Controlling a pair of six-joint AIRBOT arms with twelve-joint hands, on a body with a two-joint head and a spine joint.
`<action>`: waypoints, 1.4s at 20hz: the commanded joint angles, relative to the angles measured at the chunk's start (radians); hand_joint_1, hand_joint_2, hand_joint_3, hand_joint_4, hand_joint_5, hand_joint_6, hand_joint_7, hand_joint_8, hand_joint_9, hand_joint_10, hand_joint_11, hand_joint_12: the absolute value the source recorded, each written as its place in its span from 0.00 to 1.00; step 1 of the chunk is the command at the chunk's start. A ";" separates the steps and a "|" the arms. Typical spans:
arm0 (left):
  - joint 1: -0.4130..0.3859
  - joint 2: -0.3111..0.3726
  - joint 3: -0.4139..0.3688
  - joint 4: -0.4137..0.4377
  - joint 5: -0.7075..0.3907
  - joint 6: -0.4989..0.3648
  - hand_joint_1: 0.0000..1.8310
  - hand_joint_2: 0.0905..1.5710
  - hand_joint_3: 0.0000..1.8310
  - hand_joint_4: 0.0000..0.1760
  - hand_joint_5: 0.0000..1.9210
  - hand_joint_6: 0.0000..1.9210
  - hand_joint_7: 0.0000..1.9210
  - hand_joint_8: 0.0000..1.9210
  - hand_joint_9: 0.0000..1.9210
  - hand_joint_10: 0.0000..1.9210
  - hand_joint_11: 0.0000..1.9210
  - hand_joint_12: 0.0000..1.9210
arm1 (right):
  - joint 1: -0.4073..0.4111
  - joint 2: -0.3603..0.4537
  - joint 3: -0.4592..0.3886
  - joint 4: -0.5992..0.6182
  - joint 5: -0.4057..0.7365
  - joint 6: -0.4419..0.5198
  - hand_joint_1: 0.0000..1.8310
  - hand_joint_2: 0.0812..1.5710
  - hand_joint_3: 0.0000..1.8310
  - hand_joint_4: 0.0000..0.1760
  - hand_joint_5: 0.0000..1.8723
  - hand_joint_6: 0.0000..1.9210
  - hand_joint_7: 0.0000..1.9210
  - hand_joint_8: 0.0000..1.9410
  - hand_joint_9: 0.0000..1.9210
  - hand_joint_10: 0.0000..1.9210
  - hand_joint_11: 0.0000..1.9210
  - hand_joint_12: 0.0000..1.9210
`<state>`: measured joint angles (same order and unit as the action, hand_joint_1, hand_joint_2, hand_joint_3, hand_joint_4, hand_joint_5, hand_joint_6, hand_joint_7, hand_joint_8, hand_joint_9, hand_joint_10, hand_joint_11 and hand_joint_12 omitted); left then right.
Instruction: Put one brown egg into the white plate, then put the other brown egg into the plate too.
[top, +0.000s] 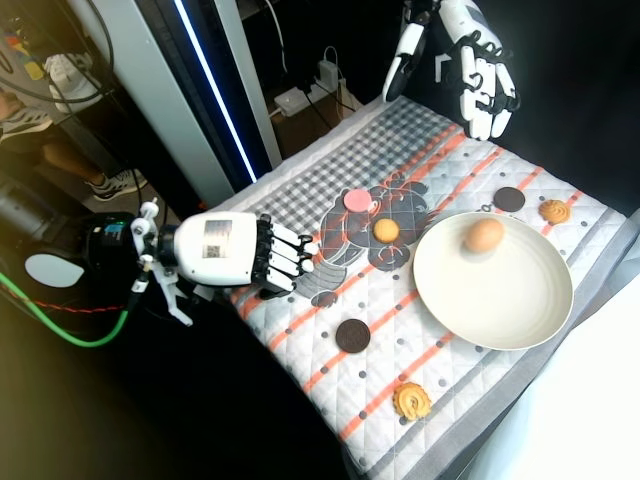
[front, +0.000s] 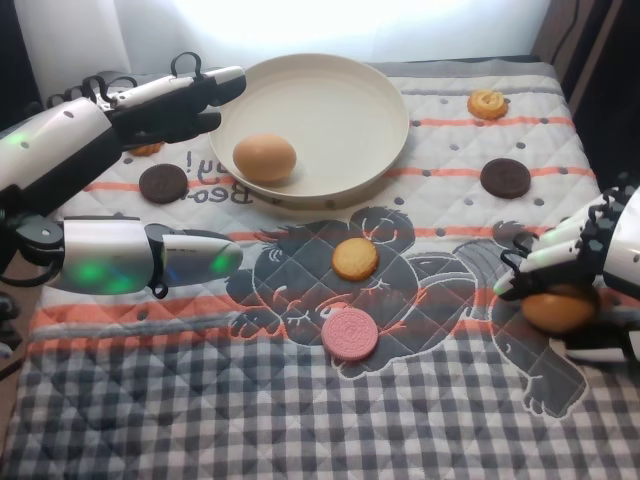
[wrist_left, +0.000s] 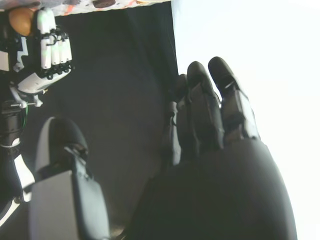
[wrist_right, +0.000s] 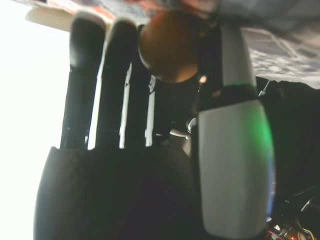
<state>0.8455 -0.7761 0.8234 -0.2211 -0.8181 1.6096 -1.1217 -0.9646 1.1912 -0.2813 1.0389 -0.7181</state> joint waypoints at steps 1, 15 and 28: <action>-0.006 0.004 -0.002 0.003 -0.126 -0.008 0.38 0.55 0.00 0.82 0.10 0.00 0.19 0.00 0.20 0.00 0.00 0.36 | 0.031 -0.011 0.014 0.035 0.095 -0.006 0.67 0.73 0.00 0.00 0.52 0.45 0.41 0.73 0.46 0.61 0.46 0.70; 0.010 0.009 -0.003 -0.013 -0.182 -0.008 0.42 0.53 0.00 0.71 0.14 0.00 0.24 0.01 0.22 0.01 0.00 0.41 | 0.600 -0.466 0.501 -0.133 -0.271 -0.006 0.69 0.67 0.00 0.00 0.60 0.29 0.53 0.59 0.47 0.56 0.34 0.77; 0.087 0.007 0.041 -0.055 -0.428 -0.287 0.42 0.52 0.00 0.70 0.18 0.00 0.24 0.00 0.25 0.01 0.00 0.61 | 0.391 -0.239 0.252 0.172 0.191 -0.006 0.30 0.51 0.00 0.97 0.00 0.00 0.02 0.00 0.02 0.01 0.00 0.00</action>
<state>0.9455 -0.7681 0.8646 -0.3157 -1.0935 1.3281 -0.7589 -1.1900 1.4364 -0.1184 1.0512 -0.7280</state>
